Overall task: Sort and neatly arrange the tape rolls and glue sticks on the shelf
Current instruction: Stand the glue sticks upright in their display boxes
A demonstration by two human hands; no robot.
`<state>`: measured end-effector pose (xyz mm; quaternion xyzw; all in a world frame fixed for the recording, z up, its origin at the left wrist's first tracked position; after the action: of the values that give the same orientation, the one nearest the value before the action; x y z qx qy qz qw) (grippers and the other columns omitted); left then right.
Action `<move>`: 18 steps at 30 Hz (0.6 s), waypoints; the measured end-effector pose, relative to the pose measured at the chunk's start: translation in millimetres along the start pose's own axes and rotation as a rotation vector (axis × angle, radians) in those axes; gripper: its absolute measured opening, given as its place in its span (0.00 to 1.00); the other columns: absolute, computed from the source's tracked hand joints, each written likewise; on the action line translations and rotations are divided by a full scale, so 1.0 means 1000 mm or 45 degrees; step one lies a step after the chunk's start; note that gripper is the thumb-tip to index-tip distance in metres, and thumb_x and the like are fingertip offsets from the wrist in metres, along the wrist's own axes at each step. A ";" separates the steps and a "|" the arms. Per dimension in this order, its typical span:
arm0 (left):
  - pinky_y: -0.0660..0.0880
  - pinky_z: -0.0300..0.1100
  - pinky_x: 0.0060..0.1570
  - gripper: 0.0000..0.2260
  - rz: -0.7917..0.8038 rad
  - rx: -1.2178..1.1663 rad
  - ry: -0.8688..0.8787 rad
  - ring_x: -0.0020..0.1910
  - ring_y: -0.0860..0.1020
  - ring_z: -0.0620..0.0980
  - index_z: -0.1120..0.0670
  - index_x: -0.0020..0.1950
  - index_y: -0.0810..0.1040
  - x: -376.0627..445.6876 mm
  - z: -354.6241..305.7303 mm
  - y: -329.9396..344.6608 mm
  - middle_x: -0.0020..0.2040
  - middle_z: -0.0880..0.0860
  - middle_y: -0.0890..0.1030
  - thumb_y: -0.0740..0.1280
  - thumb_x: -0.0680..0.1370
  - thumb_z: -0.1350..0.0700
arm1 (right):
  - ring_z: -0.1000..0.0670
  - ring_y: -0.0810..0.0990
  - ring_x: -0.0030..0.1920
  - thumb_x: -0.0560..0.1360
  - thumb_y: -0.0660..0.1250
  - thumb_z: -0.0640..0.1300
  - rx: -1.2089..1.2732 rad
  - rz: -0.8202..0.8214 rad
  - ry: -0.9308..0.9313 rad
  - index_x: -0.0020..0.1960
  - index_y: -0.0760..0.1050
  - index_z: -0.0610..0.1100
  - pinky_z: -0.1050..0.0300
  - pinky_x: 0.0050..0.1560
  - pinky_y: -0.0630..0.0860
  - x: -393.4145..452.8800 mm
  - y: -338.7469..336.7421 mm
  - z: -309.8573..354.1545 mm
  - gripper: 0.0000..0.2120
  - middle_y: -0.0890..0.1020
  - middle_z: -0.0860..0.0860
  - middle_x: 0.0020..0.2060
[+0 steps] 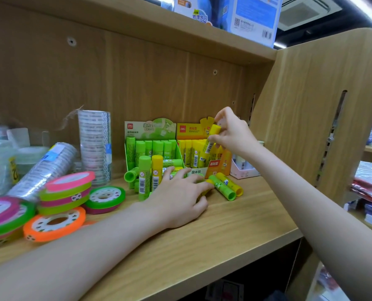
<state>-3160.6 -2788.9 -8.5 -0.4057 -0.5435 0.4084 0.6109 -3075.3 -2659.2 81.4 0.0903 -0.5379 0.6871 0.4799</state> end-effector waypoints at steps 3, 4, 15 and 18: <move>0.44 0.57 0.72 0.19 0.003 0.000 -0.003 0.75 0.52 0.51 0.41 0.72 0.61 0.000 0.000 0.000 0.74 0.46 0.61 0.50 0.81 0.48 | 0.46 0.78 0.41 0.72 0.71 0.41 -0.161 0.011 -0.032 0.50 0.65 0.45 0.52 0.43 0.77 -0.002 0.011 -0.002 0.15 0.79 0.43 0.42; 0.44 0.57 0.72 0.19 0.003 0.001 -0.003 0.75 0.52 0.51 0.41 0.72 0.61 0.000 0.000 0.000 0.74 0.46 0.61 0.50 0.81 0.48 | 0.46 0.76 0.41 0.71 0.72 0.43 -0.215 0.024 -0.031 0.49 0.66 0.44 0.52 0.43 0.75 -0.003 0.015 -0.005 0.14 0.79 0.44 0.43; 0.44 0.57 0.72 0.19 0.013 0.010 -0.008 0.75 0.53 0.51 0.41 0.72 0.61 0.001 0.000 0.000 0.73 0.46 0.61 0.50 0.81 0.48 | 0.45 0.70 0.61 0.78 0.63 0.43 -0.263 0.116 -0.045 0.61 0.76 0.43 0.52 0.65 0.66 -0.023 0.018 -0.022 0.13 0.67 0.43 0.62; 0.45 0.56 0.72 0.19 0.016 0.011 -0.012 0.75 0.53 0.50 0.41 0.72 0.60 0.001 -0.001 -0.001 0.74 0.45 0.61 0.50 0.81 0.48 | 0.47 0.75 0.54 0.77 0.64 0.43 -0.189 0.085 0.063 0.66 0.71 0.44 0.58 0.56 0.69 -0.049 -0.002 -0.033 0.17 0.72 0.46 0.59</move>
<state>-3159.6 -2788.4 -7.5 -0.4048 -0.5420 0.4164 0.6075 -3035.0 -2659.3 38.3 0.0197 -0.5781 0.6629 0.4753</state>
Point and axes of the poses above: each hand's wrist, its own x-axis towards the middle knuckle, its own y-axis out of the palm, z = x × y, the point moved 3 cm from there along x, towards the middle knuckle
